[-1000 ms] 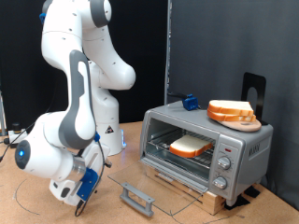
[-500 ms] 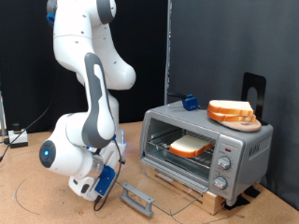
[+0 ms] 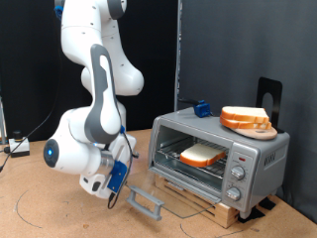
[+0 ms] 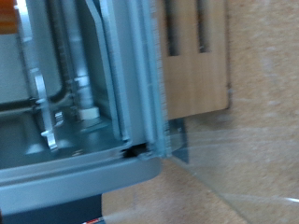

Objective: Make a piece of toast with the oven

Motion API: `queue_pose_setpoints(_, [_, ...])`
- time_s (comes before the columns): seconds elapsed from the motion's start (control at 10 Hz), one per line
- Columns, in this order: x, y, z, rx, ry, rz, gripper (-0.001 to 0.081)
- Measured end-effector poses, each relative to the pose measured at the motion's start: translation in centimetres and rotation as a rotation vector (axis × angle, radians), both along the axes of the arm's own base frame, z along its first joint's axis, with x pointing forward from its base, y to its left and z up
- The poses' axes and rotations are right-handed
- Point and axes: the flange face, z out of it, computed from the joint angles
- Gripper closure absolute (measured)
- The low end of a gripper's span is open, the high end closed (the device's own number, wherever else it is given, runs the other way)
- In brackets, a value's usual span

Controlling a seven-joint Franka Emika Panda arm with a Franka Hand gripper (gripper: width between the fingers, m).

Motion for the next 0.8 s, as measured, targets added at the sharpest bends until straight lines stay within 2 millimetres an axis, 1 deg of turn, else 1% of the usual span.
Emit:
queue_pose_setpoints(0.2, [-0.2,-0.6,1.9,0.015,-0.010,-0.004,-0.0001])
queue_pose_setpoints(0.4, [-0.3,-0.3,3.2,0.019,-0.027,-0.001,-0.0001])
queue_pose_setpoints(0.8, [-0.9,2.4,6.2,0.069,-0.052,0.060,-0.0001])
